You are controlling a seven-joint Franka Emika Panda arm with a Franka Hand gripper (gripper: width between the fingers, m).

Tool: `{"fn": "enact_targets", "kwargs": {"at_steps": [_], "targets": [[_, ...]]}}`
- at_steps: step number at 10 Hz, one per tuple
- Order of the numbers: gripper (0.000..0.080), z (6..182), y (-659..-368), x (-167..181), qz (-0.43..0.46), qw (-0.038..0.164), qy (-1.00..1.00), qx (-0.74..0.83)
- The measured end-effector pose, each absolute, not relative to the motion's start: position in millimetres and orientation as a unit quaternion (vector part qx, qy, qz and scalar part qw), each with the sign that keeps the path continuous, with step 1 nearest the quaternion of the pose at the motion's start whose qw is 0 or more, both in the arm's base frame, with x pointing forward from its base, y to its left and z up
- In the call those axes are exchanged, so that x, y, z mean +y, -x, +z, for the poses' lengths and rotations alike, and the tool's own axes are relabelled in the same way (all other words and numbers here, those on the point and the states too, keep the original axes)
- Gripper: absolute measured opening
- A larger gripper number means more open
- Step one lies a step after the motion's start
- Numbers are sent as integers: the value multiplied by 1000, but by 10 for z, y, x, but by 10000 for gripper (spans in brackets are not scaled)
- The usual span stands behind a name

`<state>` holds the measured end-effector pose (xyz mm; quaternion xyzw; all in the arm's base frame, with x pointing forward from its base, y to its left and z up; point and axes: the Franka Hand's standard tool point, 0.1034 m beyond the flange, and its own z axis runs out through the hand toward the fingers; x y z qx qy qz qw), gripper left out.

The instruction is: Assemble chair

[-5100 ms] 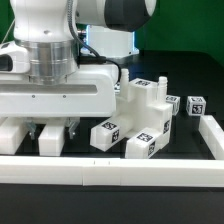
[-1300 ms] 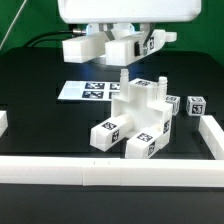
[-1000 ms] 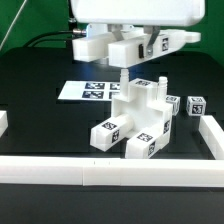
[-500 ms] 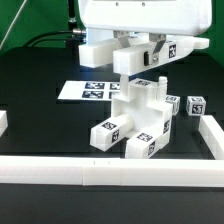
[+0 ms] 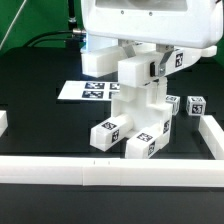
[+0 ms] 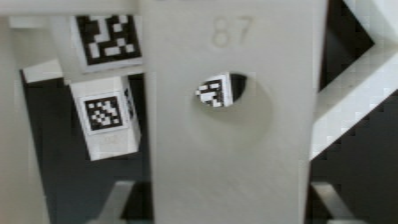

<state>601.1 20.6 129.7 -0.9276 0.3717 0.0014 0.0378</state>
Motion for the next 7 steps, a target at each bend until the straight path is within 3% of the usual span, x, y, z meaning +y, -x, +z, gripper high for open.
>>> {"fn": "enact_targets", "kwargs": {"at_steps": [7], "targets": [[284,1222,-5954,348,-6,36,934,356]]}}
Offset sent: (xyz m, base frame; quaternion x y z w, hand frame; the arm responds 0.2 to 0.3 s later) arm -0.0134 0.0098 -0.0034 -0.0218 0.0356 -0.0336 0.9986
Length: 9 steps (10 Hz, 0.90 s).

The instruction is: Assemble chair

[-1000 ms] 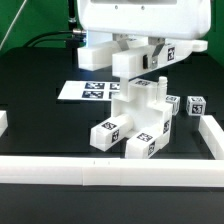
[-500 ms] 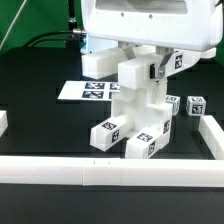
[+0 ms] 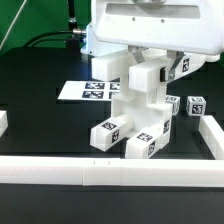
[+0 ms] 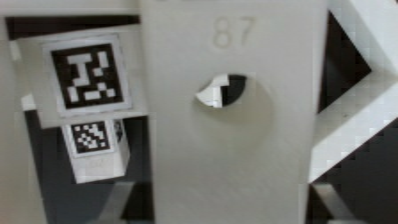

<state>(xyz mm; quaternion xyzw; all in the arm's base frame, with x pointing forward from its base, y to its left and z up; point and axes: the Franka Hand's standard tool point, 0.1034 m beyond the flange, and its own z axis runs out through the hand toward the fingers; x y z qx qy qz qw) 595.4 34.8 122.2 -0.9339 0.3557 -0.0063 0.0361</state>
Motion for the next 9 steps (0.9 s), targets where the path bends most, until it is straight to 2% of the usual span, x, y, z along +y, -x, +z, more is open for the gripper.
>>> {"fn": "enact_targets", "kwargs": {"at_steps": [5,9], "targets": [[284,1225,-5866,348,-9,38,934,354],[284,1222,-5903,327,-17,39,936,350]]}}
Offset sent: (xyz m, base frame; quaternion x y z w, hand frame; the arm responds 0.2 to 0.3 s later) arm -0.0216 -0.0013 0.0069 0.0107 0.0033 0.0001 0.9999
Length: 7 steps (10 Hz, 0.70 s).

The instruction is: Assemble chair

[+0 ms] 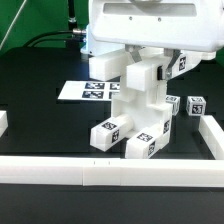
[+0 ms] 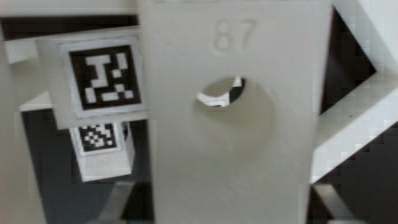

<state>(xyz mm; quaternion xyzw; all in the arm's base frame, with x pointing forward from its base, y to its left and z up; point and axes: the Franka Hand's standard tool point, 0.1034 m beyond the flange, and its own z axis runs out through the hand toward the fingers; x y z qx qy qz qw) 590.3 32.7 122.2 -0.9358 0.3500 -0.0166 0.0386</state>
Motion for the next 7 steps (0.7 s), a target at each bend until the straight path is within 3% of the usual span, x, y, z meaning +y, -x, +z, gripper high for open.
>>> {"fn": "enact_targets", "kwargs": {"at_steps": [7], "targets": [[285,1226,-5961,368,-27,31,950,309]]}}
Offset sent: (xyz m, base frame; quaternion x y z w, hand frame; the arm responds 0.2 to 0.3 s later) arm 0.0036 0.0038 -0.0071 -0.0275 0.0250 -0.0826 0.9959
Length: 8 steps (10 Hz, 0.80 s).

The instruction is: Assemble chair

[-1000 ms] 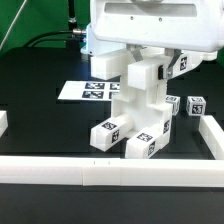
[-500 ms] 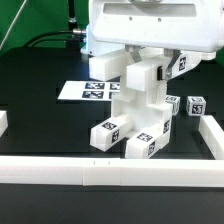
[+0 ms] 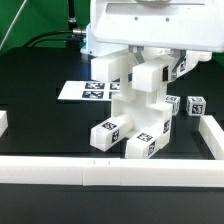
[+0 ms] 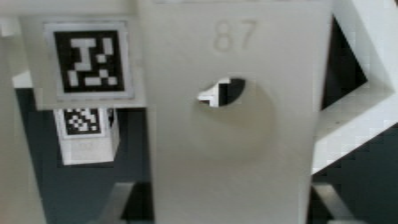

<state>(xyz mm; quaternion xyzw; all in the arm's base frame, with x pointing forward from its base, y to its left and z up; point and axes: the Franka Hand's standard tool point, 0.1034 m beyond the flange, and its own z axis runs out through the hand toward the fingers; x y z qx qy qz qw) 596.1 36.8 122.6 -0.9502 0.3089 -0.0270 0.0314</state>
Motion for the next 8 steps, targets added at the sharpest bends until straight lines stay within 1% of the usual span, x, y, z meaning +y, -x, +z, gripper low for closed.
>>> {"fn": "enact_targets", "kwargs": {"at_steps": [5,8], "targets": [[285,1227,-5919,364,-31,35,949,313],[285,1093,-5810,397,-37,33,949,312]]}}
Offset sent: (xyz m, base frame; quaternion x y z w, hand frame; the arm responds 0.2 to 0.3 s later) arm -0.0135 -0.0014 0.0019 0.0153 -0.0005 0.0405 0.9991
